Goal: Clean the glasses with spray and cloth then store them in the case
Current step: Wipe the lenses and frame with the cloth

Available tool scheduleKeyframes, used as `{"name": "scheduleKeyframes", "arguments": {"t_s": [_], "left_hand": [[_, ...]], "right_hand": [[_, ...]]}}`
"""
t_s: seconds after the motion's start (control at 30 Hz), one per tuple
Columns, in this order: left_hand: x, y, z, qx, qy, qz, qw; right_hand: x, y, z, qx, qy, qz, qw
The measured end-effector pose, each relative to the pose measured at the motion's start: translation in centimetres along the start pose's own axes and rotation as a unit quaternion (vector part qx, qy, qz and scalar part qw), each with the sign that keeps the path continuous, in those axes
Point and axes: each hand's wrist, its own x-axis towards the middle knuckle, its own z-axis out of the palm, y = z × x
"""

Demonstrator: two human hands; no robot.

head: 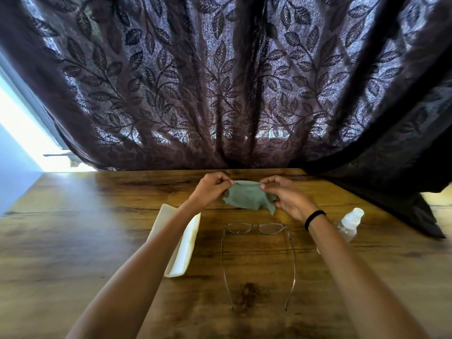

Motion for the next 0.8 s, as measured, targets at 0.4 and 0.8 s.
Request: {"name": "scheduleKeyframes", "arguments": {"t_s": [0.4, 0.8], "left_hand": [[-0.4, 0.2, -1.1, -0.193, 0.025, -0.047, 0.98], [-1.4, 2.5, 0.4, -0.23, 0.002, -0.059, 0.971]], "right_hand": [[-1.8, -2.4, -0.6, -0.014, 0.042, -0.079, 0.996], [-3.1, -5.0, 1.7, 0.021, -0.002, -0.065, 0.998]]}}
